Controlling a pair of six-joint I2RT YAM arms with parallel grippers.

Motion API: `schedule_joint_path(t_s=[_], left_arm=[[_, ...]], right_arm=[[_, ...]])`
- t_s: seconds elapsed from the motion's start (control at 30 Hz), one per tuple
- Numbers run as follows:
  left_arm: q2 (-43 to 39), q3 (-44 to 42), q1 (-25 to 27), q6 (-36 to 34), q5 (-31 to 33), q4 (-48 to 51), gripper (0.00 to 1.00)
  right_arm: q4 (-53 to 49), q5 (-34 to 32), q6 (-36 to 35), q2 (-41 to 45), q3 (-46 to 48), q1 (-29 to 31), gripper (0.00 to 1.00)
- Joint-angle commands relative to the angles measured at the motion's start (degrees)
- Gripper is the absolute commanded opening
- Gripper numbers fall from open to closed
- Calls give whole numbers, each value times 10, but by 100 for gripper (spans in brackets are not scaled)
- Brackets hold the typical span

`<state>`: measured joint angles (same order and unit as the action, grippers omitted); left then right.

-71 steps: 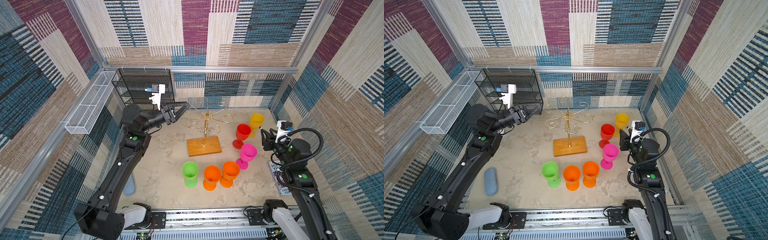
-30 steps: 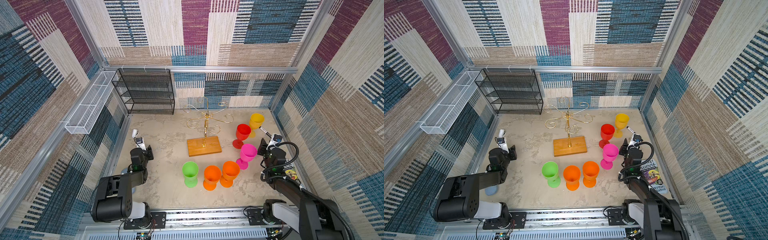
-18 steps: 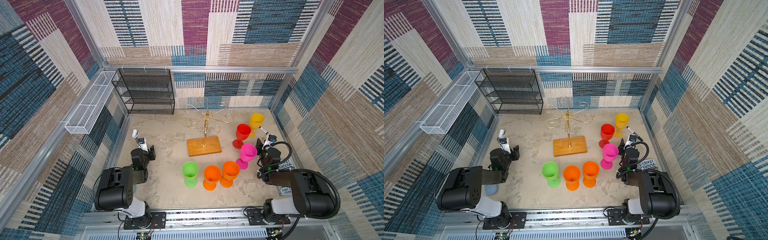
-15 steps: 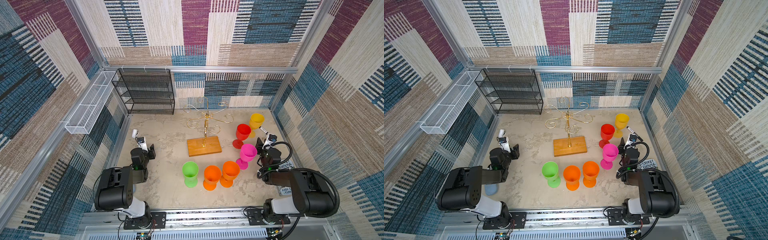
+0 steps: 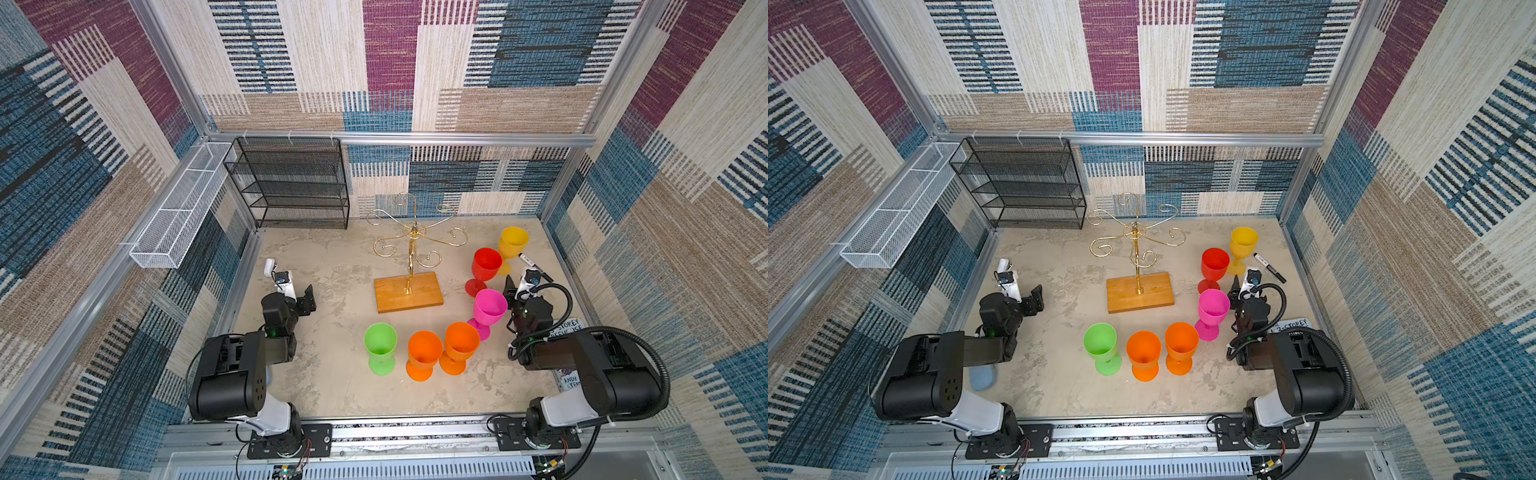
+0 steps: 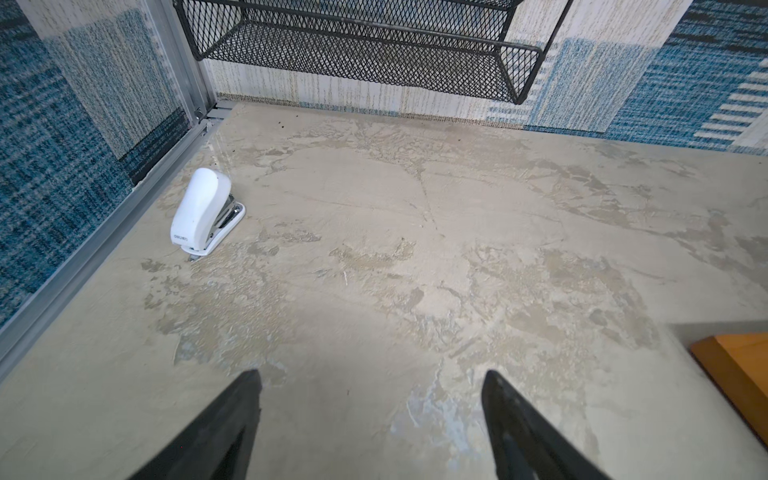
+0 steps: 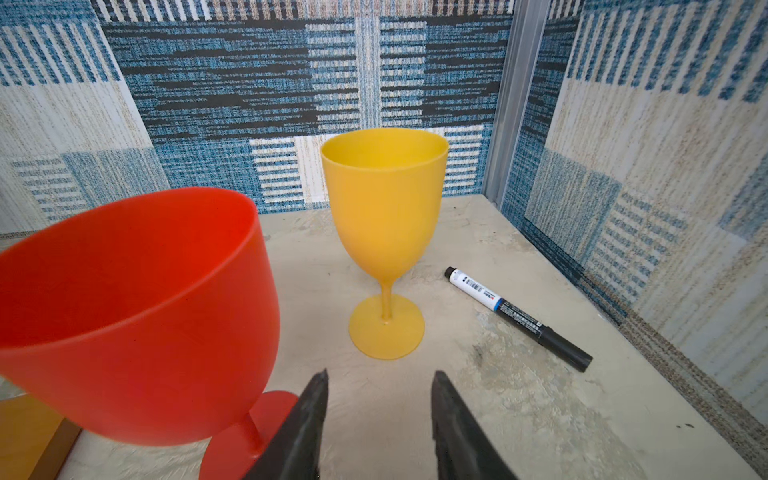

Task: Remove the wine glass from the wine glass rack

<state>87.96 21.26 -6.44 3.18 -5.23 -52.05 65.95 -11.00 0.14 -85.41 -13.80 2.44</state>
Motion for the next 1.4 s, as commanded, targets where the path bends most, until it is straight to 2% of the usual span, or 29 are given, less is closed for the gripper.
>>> schedule_joint_path(t_s=[0.0,0.03,0.1,0.13,0.17,0.2,0.23,0.27,0.33,0.47,1.37], left_arm=[[1,4,1,5,0,1,91],[1,4,1,5,0,1,98],[1,4,1,5,0,2,100],[1,4,2,5,0,1,100],[1,4,1,5,0,2,100],[1,4,1,6,0,1,100],[1,4,1,5,0,1,100],[2,4,2,5,0,1,100],[1,5,2,5,0,2,100],[1,4,2,5,0,0,100],[3,6,1,2,-10,2,100]], right_arm=[[33,-5,-4,-1,2,0,42],[41,1,-5,-2,6,0,43],[106,10,-5,-22,31,-1,48],[165,4,-16,-50,42,2,66],[89,4,-9,-23,30,3,77],[109,5,-11,-23,32,2,94],[149,2,-14,-42,39,3,100],[104,3,-10,-28,33,3,100],[131,2,-14,-35,36,3,100],[105,3,-10,-27,32,3,100],[102,16,-7,-26,30,-5,100]])
